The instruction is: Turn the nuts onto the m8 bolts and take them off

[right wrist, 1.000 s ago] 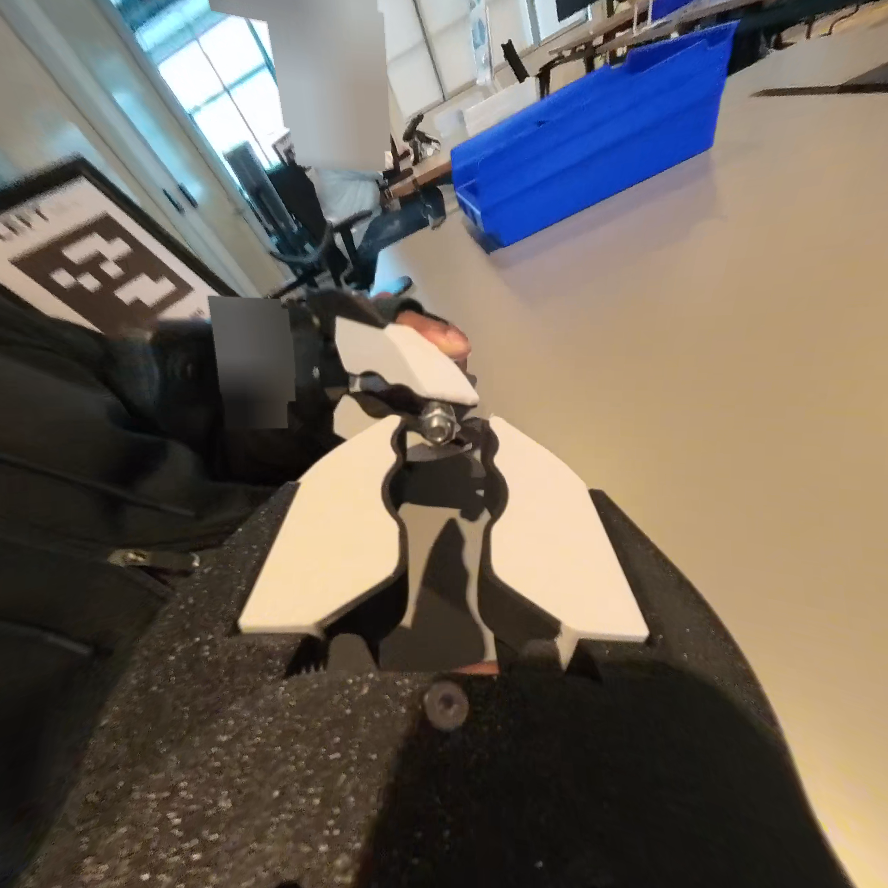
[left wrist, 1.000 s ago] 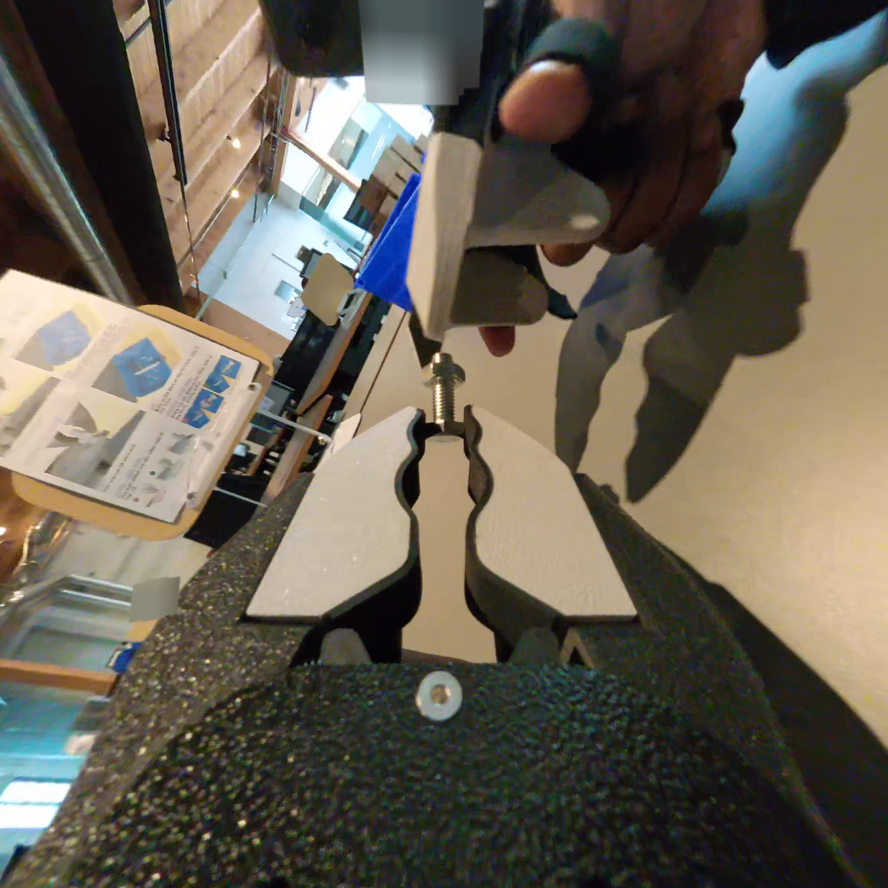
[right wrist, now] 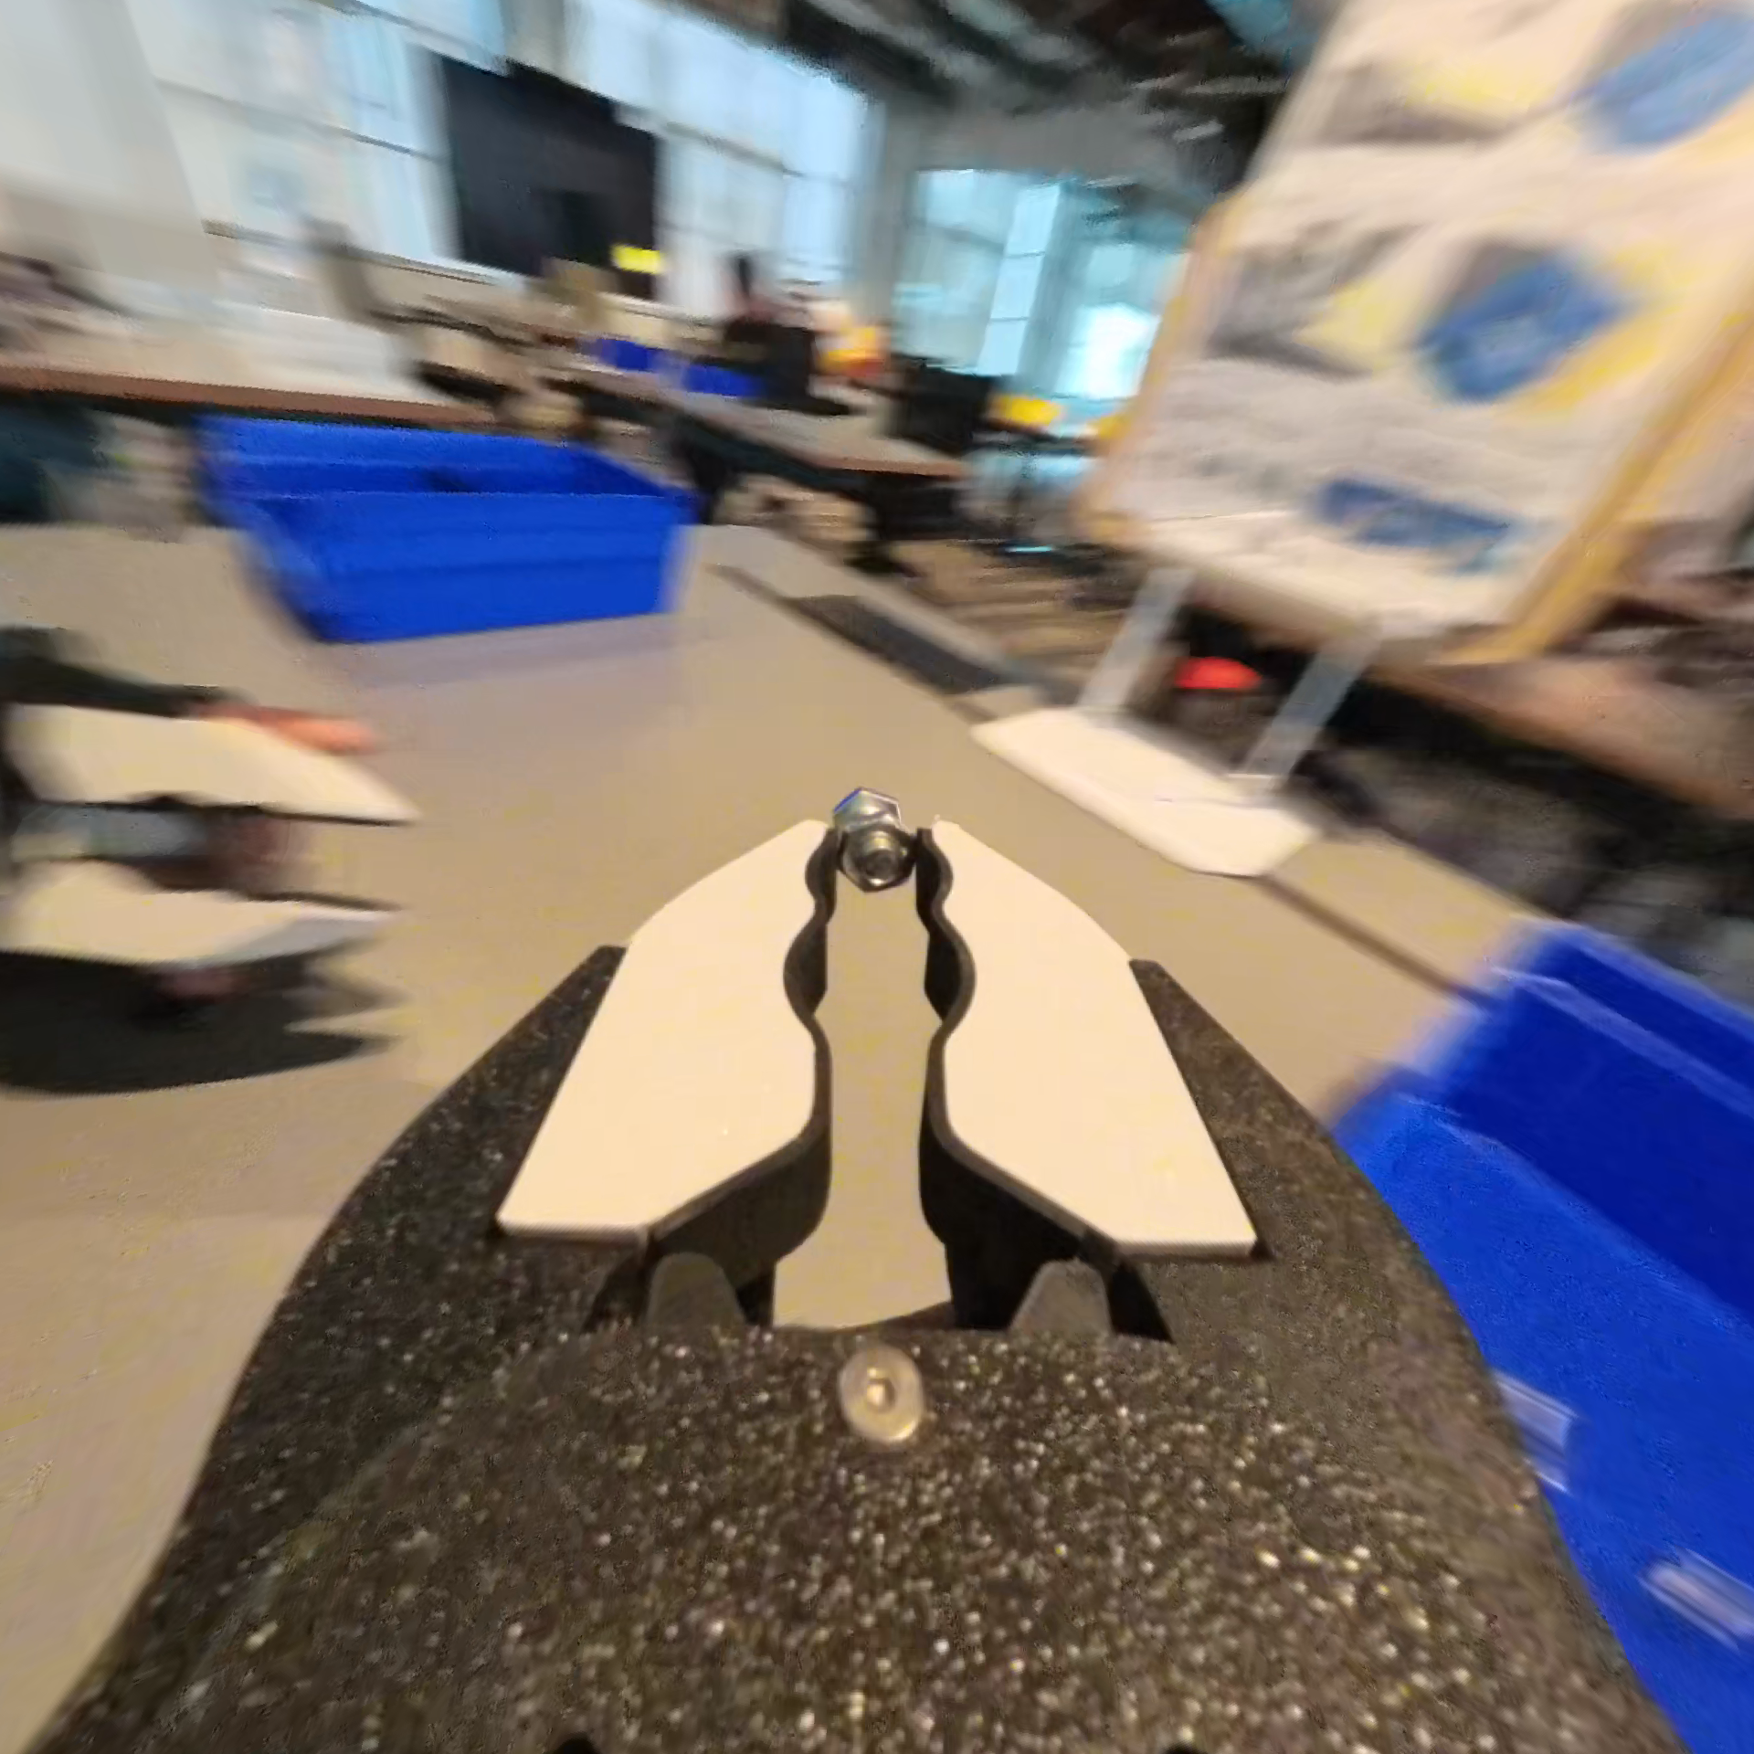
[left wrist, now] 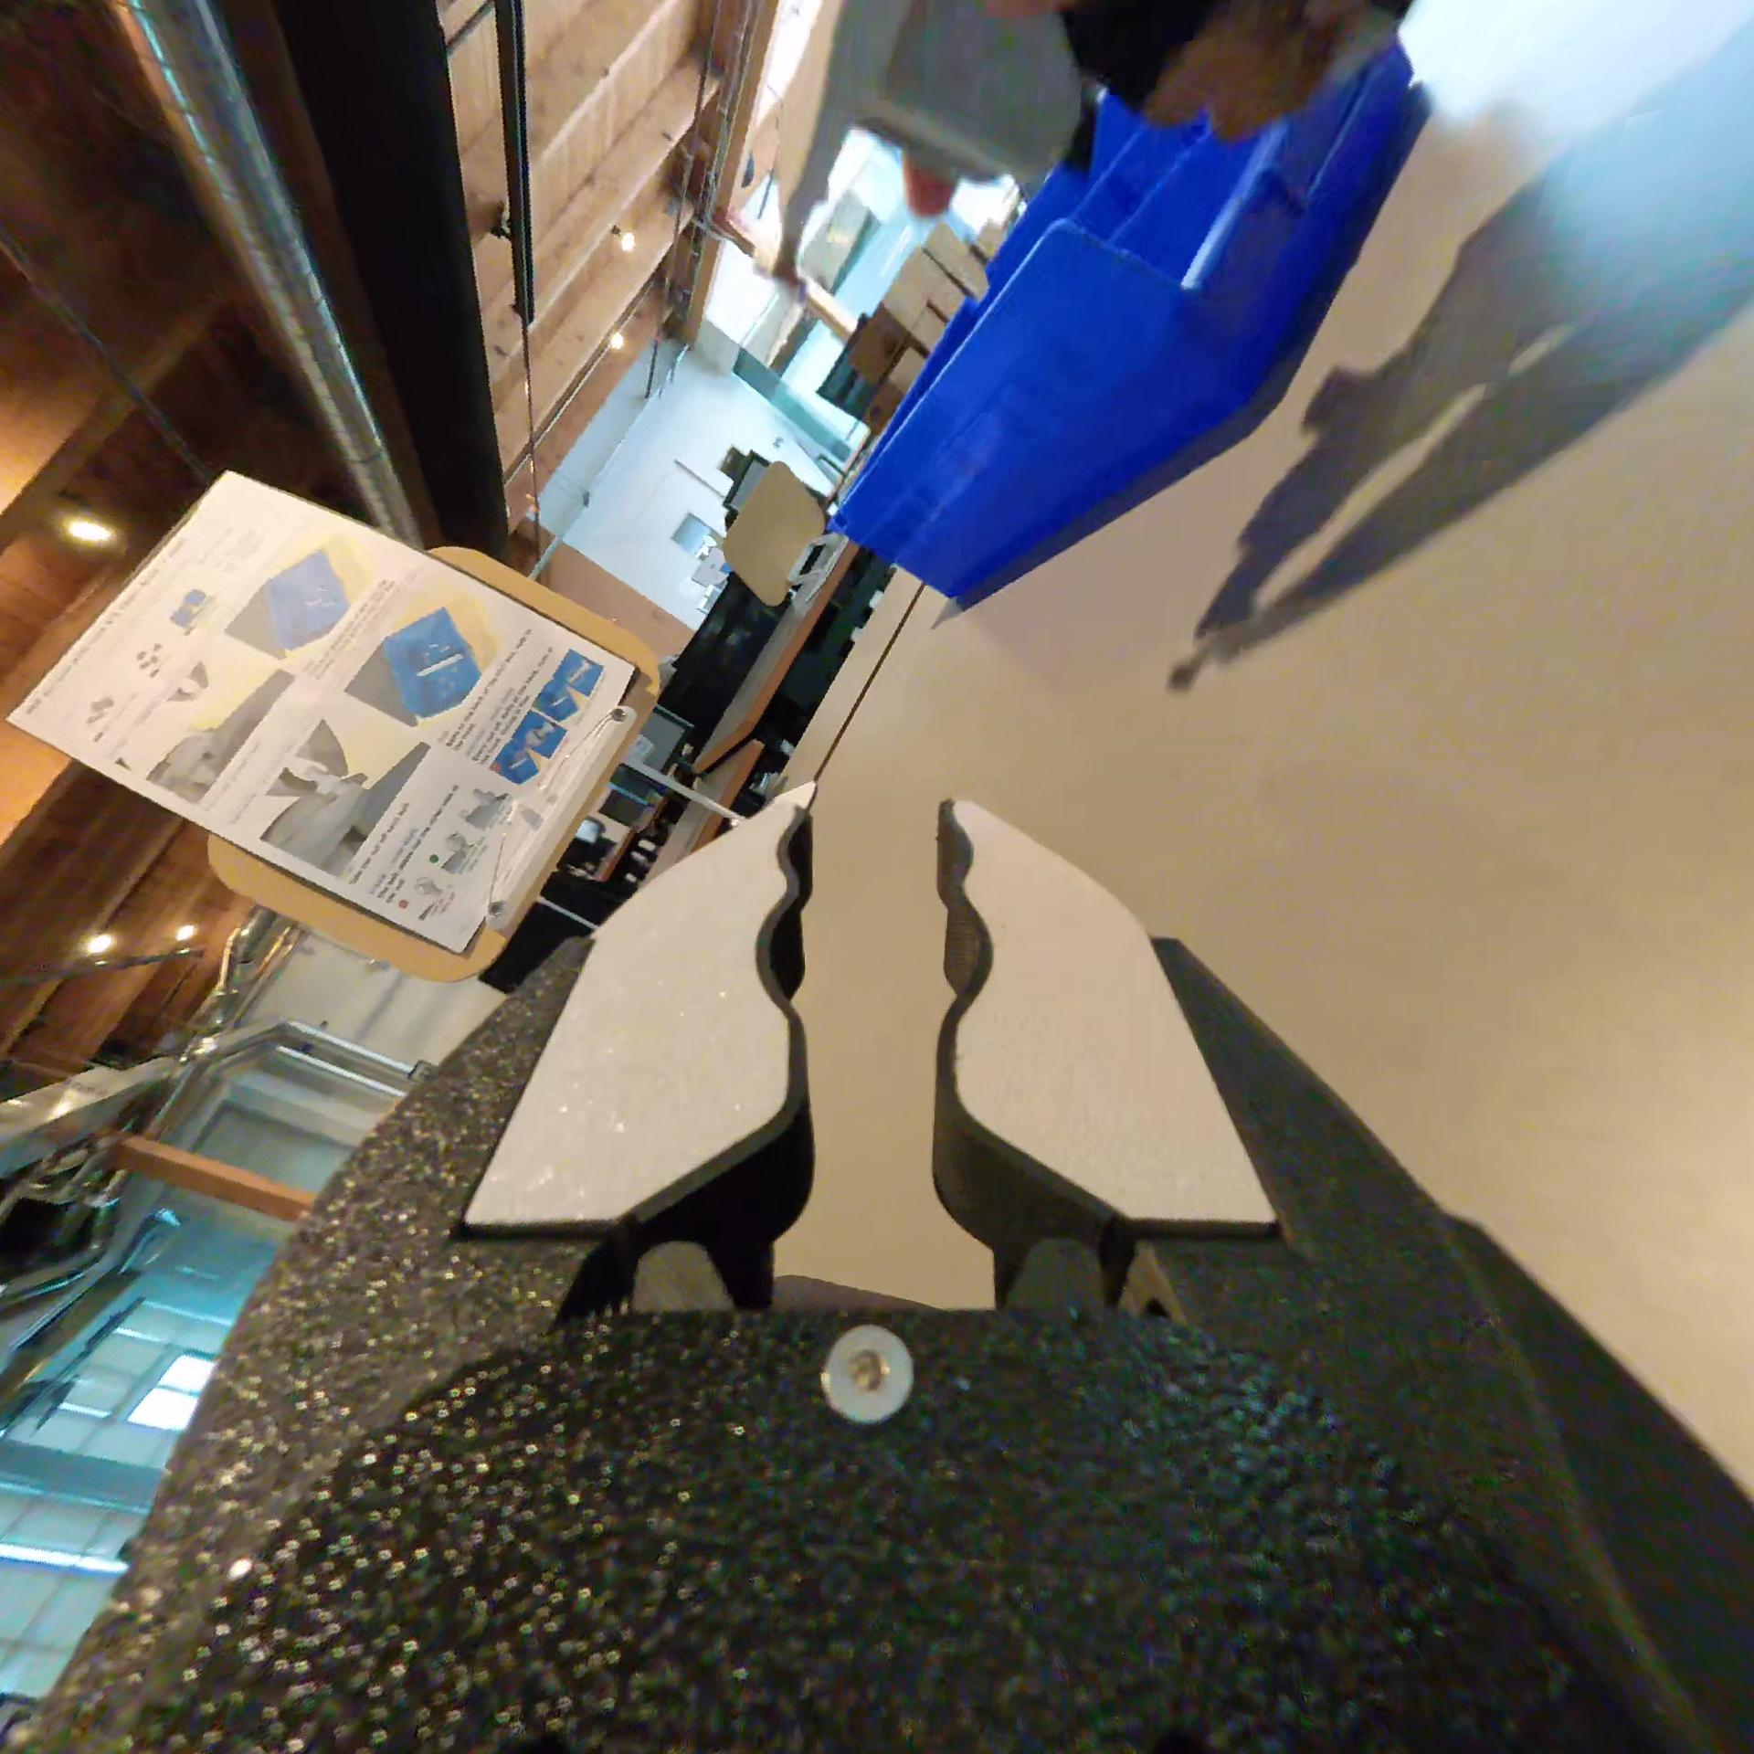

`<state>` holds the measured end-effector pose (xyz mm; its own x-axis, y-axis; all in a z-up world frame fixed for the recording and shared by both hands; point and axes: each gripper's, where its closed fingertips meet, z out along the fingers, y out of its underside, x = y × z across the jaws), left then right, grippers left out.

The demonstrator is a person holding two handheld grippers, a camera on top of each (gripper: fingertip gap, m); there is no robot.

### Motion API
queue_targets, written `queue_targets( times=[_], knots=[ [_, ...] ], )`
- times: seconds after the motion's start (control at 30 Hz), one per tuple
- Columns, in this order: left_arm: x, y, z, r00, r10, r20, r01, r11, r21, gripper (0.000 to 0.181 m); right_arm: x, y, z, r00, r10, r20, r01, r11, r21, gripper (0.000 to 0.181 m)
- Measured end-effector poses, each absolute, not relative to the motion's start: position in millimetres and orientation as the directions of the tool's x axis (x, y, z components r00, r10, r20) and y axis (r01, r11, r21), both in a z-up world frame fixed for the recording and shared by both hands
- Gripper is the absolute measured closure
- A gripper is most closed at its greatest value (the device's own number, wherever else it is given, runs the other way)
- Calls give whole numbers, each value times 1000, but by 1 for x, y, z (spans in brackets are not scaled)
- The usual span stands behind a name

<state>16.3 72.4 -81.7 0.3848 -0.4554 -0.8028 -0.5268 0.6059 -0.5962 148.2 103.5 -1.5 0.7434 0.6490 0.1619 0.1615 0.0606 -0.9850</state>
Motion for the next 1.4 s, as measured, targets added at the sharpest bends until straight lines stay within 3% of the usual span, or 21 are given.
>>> queue_targets(
  times=[0.13,0.23,0.4,0.57,0.83,1.07,1.23,1.4],
  knots=[
    [18,71,-80,387,-438,-812,-531,614,-584,159,283,144,8,915,192,356,359,21,-933,166],
    [18,71,-81,383,-426,-820,-543,614,-572,160,344,168,-13,910,39,413,414,-154,-897,165],
    [18,71,-82,377,-420,-825,-548,617,-565,161,391,178,-78,840,-7,543,464,-509,-725,165],
    [19,70,-82,372,-417,-829,-549,621,-559,161,399,173,-102,804,24,594,483,-609,-629,165],
    [18,71,-82,374,-416,-829,-550,620,-559,161,392,172,-109,826,64,560,474,-616,-629,165],
    [18,71,-81,377,-417,-827,-549,619,-562,161,389,171,-101,897,48,439,386,-565,-729,159],
    [17,74,-81,386,-410,-827,-557,611,-563,162,371,168,-44,980,36,197,198,-311,-930,149],
    [12,84,-82,407,-384,-829,-597,575,-560,162,289,143,27,947,321,24,43,-54,-998,144]
  ],
)
